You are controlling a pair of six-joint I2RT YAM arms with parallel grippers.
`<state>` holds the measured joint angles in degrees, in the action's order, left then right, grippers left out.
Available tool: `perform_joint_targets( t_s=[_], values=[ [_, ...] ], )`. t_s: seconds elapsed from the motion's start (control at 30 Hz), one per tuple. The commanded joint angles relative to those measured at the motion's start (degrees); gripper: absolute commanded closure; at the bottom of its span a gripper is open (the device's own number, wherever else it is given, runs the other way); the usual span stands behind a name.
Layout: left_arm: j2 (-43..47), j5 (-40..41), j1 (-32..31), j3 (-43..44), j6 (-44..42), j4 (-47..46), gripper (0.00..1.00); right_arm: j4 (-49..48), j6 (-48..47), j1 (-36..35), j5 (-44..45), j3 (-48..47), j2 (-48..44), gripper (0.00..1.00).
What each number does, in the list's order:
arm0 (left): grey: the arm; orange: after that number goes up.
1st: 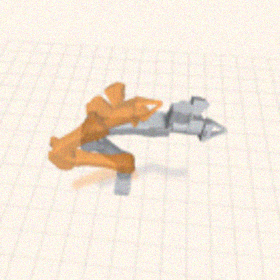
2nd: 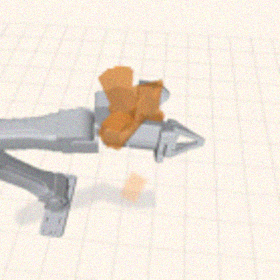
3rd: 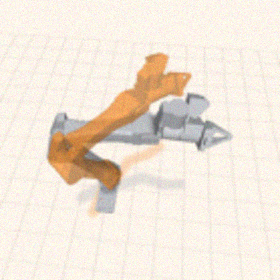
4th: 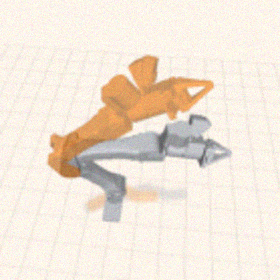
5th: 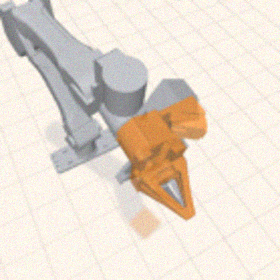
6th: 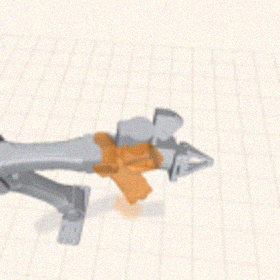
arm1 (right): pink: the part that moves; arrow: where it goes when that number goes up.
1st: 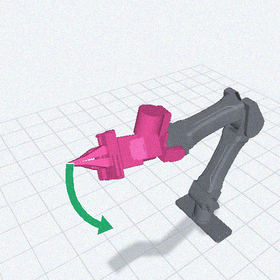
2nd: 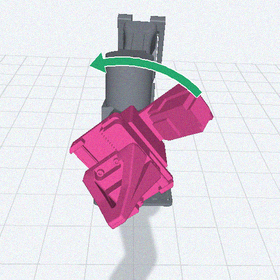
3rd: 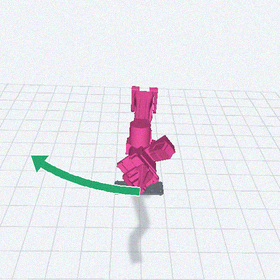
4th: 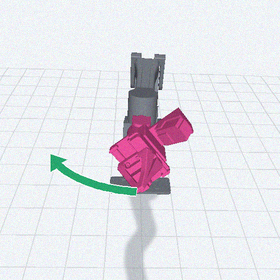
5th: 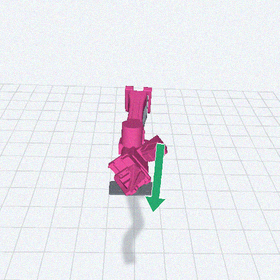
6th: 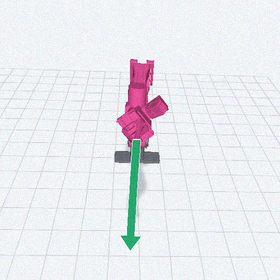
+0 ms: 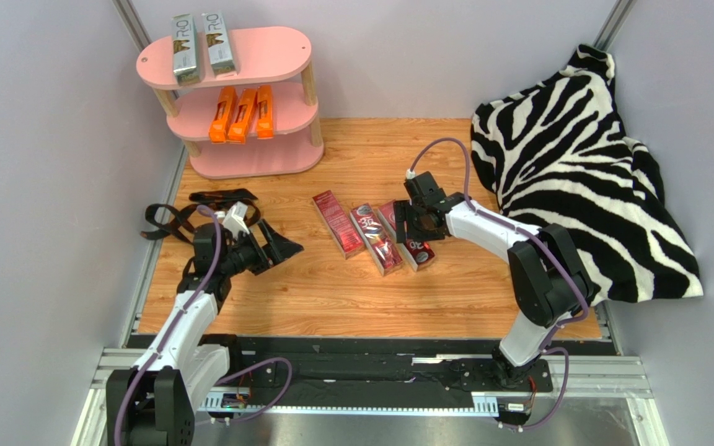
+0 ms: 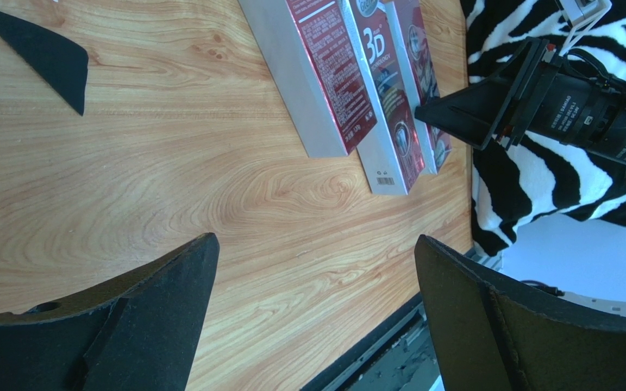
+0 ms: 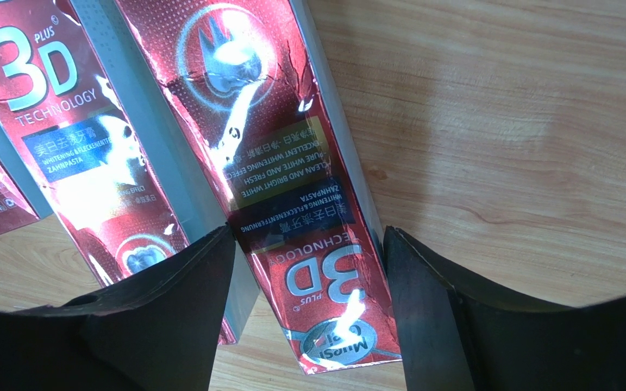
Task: Place and organize the toothpastes onto the shelf
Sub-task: Pick up the toothpaste from the center of the board.
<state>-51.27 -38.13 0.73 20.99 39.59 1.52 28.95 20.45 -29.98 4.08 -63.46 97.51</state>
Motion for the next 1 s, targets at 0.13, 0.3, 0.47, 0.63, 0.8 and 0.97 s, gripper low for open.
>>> perform_joint_targets(
  t_s=[0.13,0.3,0.47,0.63,0.8,0.97],
  values=[
    [-0.33,-1.68,-0.12,0.19,-1.36,-1.08,0.01,-2.32,-1.03,-0.08,0.67,-1.06,3.82,0.32],
    [0.2,-2.12,-0.2,0.45,-0.66,-0.9,0.01,-3.46,0.03,-0.87,1.28,0.53,4.44,0.37],
    [0.9,-2.91,-0.12,1.33,-0.22,-0.82,0.01,-3.46,1.26,-0.87,0.67,0.71,4.09,0.54],
    [3.97,-4.41,-0.12,3.26,-1.01,0.94,0.01,-4.16,2.93,-0.96,-0.29,1.15,1.63,0.55],
    [9.68,-4.32,-0.29,7.03,-2.15,5.24,0.01,-6.7,6.7,-0.96,-2.23,3.69,-3.81,0.55],
    [13.91,-1.95,-1.95,12.05,-3.47,9.9,0.01,-10.66,11.36,-0.96,-3.11,7.73,-14.95,0.56]
  ],
)
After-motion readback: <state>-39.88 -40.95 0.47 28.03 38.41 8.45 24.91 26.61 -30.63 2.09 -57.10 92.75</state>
